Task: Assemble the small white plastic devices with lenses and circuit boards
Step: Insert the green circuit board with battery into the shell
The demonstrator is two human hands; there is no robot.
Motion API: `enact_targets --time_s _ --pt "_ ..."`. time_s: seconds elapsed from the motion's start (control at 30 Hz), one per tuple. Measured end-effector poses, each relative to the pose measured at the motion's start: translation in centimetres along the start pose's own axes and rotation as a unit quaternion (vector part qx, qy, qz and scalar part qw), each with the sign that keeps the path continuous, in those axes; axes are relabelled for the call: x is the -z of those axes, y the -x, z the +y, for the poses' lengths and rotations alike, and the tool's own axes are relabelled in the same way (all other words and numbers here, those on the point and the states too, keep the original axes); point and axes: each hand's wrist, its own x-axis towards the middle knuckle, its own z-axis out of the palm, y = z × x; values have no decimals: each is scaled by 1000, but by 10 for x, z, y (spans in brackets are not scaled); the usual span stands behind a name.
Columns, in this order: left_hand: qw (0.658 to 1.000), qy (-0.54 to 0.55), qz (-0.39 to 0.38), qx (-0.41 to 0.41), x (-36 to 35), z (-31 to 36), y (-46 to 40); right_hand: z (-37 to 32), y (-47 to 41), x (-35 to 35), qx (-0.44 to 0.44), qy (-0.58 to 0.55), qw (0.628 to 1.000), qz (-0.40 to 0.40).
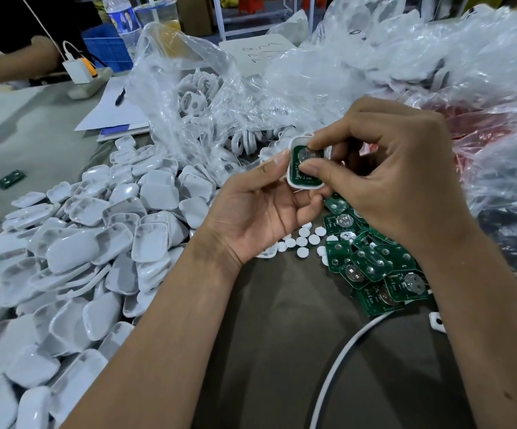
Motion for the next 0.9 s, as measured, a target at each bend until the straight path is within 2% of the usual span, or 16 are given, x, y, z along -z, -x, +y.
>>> enact_targets --time_s 0.37,0.67,0.9 --pt "998 60 35 -7 -4 3 1 3 0 -4 9 -26 998 52" --pt "997 66 36 -16 -4 4 1 1 1 -8 17 -47 999 6" --pt "998 21 52 -17 -3 0 1 0 2 -9 35 -25 999 12"
